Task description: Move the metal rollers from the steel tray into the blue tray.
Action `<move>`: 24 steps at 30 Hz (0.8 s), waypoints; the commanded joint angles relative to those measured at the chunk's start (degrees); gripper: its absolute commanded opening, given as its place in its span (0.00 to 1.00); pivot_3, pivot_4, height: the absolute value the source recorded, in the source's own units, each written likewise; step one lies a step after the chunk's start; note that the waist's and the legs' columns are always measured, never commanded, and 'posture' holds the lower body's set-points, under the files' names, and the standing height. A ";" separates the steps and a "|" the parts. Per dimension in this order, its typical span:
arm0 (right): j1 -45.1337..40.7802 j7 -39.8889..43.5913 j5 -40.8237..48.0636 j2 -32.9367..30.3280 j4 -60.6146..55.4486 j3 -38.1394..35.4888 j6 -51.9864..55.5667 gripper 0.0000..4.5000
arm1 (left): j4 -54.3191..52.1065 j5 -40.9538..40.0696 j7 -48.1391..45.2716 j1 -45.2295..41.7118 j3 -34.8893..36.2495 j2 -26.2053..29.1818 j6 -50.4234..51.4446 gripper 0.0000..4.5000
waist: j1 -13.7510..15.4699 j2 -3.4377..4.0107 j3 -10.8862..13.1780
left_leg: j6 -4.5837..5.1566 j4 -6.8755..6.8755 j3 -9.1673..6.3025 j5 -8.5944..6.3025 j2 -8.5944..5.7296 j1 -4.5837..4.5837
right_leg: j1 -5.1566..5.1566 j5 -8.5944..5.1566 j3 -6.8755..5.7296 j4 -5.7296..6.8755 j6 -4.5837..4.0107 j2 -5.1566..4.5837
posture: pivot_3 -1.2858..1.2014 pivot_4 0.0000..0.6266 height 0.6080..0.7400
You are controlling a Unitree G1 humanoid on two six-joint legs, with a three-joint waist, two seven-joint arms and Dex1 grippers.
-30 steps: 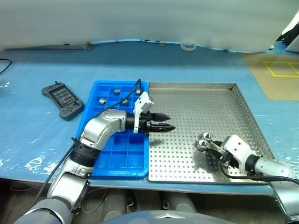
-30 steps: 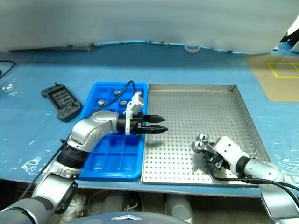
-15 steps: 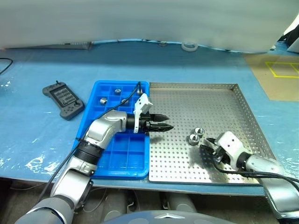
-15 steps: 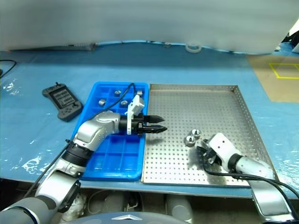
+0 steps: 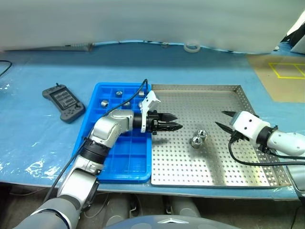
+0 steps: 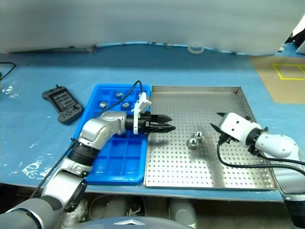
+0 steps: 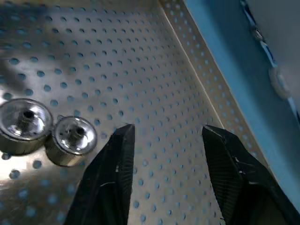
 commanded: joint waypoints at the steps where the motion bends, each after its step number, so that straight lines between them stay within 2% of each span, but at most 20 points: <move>1: -1.05 6.67 1.20 -3.02 0.92 3.09 -3.49 0.79 | 3.41 1.08 -0.76 -0.93 0.35 -0.75 -3.28 0.58 | -0.04 0.04 -0.02 | 0.06 0.04 0.00 -0.03 0.01 -0.12 | -0.08 0.01 -0.02 0.02 0.01 0.00 | 0.35 0.24 1.00; 3: -2.22 9.72 -0.99 -5.49 3.38 5.70 -5.96 0.94 | 5.27 1.35 -1.06 -1.46 0.57 -1.05 -3.91 0.58 | -0.11 0.04 -0.02 | 0.16 0.21 0.00 -0.09 0.00 -0.24 | -0.15 0.01 -0.02 0.11 0.02 -0.03 | 0.35 0.24 1.00; 4: -2.87 11.07 -2.52 -6.94 4.87 7.14 -7.73 0.99 | 6.19 1.53 -1.41 -1.82 0.71 -1.04 -4.32 0.58 | -0.09 0.04 -0.02 | 0.21 0.23 0.00 -0.12 -0.01 -0.26 | -0.16 0.01 -0.02 0.13 0.02 -0.05 | 0.35 0.24 1.00; 9: -10.22 16.40 -4.86 -10.54 12.74 11.72 -16.93 0.99 | 5.87 1.68 -2.49 -2.43 1.42 0.39 -4.38 0.58 | -0.14 0.00 0.00 | 0.18 0.47 0.00 -0.12 0.00 -0.10 | -0.02 0.02 -0.02 0.26 0.01 -0.06 | 0.36 0.24 1.00; 15: -24.71 18.81 -10.98 -7.15 26.25 20.38 -30.60 0.99 | 1.33 0.90 0.53 0.06 2.72 0.54 -1.98 0.58 | -0.21 -0.01 0.01 | 0.08 0.65 0.00 -0.06 0.03 -0.01 | -0.02 0.07 0.00 0.56 -0.09 -0.06 | 0.38 0.24 1.00; 24: -32.50 20.85 -18.60 -3.00 36.83 30.10 -44.52 0.99 | 1.51 0.82 1.52 0.37 4.41 1.56 -1.65 0.58 | 0.28 -0.04 -0.02 | 0.28 1.14 0.00 -0.13 0.21 -0.78 | -0.77 0.08 -0.20 1.05 -0.10 -0.06 | 0.40 0.24 1.00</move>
